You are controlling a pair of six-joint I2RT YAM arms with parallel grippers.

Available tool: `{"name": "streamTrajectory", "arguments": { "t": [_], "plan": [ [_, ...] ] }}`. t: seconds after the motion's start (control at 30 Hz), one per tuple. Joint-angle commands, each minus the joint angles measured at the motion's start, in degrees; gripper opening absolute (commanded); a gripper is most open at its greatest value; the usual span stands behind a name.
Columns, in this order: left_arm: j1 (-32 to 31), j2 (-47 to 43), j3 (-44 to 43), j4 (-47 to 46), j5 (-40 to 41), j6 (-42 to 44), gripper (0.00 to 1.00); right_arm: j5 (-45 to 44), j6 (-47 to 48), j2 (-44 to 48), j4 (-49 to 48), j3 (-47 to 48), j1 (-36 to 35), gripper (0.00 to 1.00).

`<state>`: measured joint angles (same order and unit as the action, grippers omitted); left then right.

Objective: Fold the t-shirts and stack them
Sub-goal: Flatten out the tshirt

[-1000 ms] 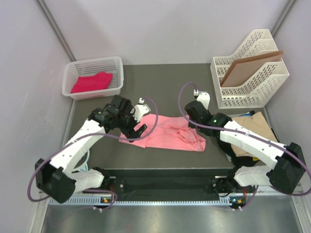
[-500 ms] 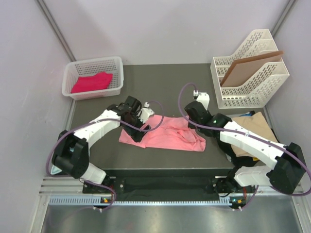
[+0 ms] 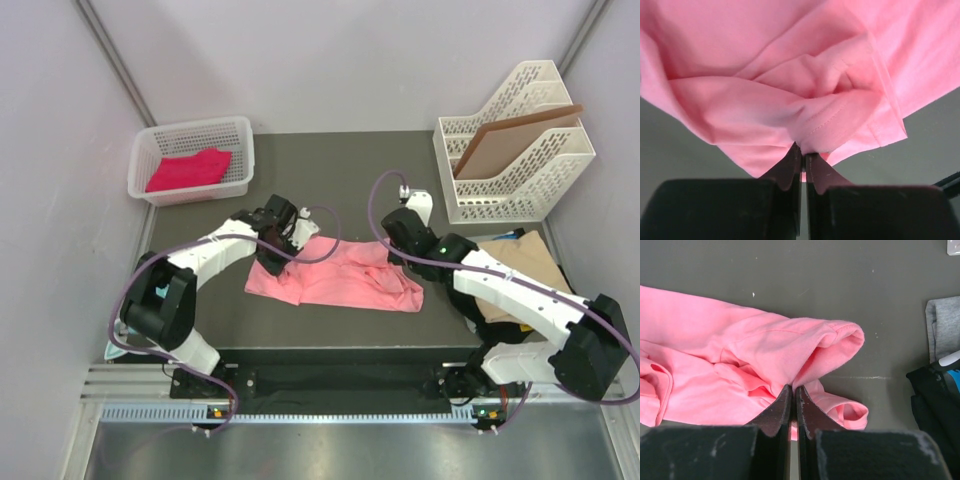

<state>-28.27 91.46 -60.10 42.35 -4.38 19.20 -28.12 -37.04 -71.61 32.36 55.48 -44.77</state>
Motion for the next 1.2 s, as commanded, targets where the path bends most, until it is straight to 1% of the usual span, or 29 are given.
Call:
{"name": "streamTrajectory", "arguments": {
  "t": [0.0, 0.07, 0.13, 0.2, 0.23, 0.3, 0.33, 0.37, 0.4, 0.43, 0.5, 0.67, 0.73, 0.83, 0.9, 1.0, 1.03, 1.1, 1.13, 1.17],
  "plan": [
    [0.85, 0.03, -3.71, -1.92, 2.53, 0.14, 0.03, 0.26, 0.83, 2.53, -2.21, -0.29, 1.18, 0.0],
    [1.81, -0.14, -5.54, -1.13, 2.89, 0.31, 0.01, 0.34, 1.09, 2.97, -2.21, -0.38, 1.27, 0.0],
    [2.87, -0.93, -7.66, 1.4, 3.32, 0.92, 0.0, 0.34, 1.44, 3.41, -1.86, -0.03, 1.62, 0.0],
    [5.85, -3.38, -12.22, 3.87, 2.89, 2.15, 0.0, -0.35, 2.14, 4.37, -1.07, 1.11, 1.79, 0.0],
    [7.25, -4.18, -16.24, 5.27, 2.71, 2.77, 0.0, -0.62, 2.41, 4.81, -0.81, 1.64, 1.97, 0.0],
    [12.08, -7.5, -20.74, 9.49, 1.32, 5.05, 0.0, -1.23, 3.46, 6.39, 0.86, 3.92, 2.06, 0.0],
    [15.75, -8.57, -25.38, 10.9, 0.52, 5.84, 0.0, -1.32, 3.72, 7.88, 1.3, 4.54, 2.06, 0.0],
    [17.36, -9.62, -27.51, 14.13, 0.25, 7.67, 0.0, -1.5, 4.25, 8.76, 2.26, 6.02, 1.97, 0.0],
    [18.68, -11.98, -29.36, 15.47, 0.34, 8.65, 0.0, -1.67, 4.43, 9.64, 2.79, 6.65, 2.06, 0.0],
    [19.65, -13.31, -31.9, 16.79, 0.77, 9.7, 0.03, -1.76, 4.6, 10.52, 3.32, 7.26, 2.06, 0.0],
    [21.15, -18.21, -32.89, 19.69, 1.48, 12.43, 0.04, -1.68, 5.04, 13.68, 4.81, 8.85, 1.97, 0.0],
    [21.15, -28.59, -32.72, 25.76, 2.79, 15.51, 0.08, 0.78, 5.66, 22.38, 8.76, 12.79, 1.27, 0.0],
    [21.15, -31.07, -32.8, 29.09, 2.71, 15.95, 0.08, 1.49, 5.31, 26.06, 12.27, 14.38, 0.57, 0.0],
    [21.07, -34.76, -33.33, 35.05, 0.08, 16.92, 0.1, 2.45, 3.56, 30.63, 16.31, 17.72, -0.05, 0.0],
    [21.15, -36.52, -32.72, 36.4, -0.89, 17.45, 0.1, 2.02, 3.02, 32.58, 17.82, 18.61, -0.05, 0.0],
    [21.07, -38.28, -28.16, 35.0, -0.72, 18.15, 0.09, 0.09, 2.85, 32.86, 19.76, 18.35, -0.05, 0.0],
    [21.15, -38.37, -25.01, 34.04, -0.89, 18.15, 0.09, -0.35, 2.67, 31.98, 19.76, 17.82, -0.05, 0.0],
    [21.06, -38.11, -21.31, 30.18, -2.11, 17.98, 0.08, -1.15, 2.67, 30.58, 17.75, 14.75, 0.04, 0.0],
    [21.15, -37.76, -17.29, 28.51, -2.56, 17.8, 0.07, -1.67, 2.76, 28.13, 16.52, 13.52, 0.21, 0.0],
    [21.07, -36.63, -15.33, 26.23, -2.82, 17.45, 0.06, -1.85, 3.11, 26.46, 14.07, 10.99, 0.56, 0.0]
  ]
}}
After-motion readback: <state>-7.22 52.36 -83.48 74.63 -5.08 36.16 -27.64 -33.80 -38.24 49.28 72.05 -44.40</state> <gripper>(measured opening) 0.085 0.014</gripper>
